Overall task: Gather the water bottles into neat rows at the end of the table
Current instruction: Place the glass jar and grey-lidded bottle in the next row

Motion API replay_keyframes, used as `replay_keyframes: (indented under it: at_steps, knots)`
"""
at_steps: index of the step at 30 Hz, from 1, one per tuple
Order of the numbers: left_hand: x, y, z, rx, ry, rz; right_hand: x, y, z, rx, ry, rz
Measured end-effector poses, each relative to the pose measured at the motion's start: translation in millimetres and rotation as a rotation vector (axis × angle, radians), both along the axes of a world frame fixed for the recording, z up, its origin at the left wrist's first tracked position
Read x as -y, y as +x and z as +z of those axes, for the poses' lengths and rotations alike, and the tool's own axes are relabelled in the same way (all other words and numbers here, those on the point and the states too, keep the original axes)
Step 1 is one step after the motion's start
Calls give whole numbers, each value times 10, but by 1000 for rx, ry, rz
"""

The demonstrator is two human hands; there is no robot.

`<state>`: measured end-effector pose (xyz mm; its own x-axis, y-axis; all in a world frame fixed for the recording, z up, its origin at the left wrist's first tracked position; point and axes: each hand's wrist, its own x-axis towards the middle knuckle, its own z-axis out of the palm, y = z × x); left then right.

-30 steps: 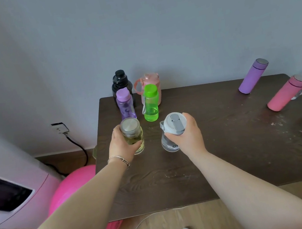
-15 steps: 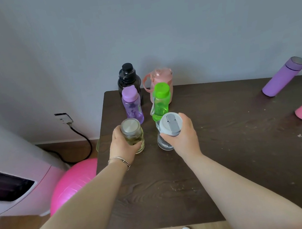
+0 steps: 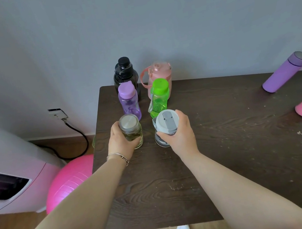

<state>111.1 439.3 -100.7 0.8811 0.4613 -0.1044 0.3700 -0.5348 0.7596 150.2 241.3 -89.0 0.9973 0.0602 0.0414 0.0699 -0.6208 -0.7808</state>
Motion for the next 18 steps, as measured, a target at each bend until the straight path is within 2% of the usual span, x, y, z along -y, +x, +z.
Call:
replay_keyframes:
  at_steps: [18]
  knots:
    - [-16,15,-12,-16,1,-44,1,98,103,-19,-97,51]
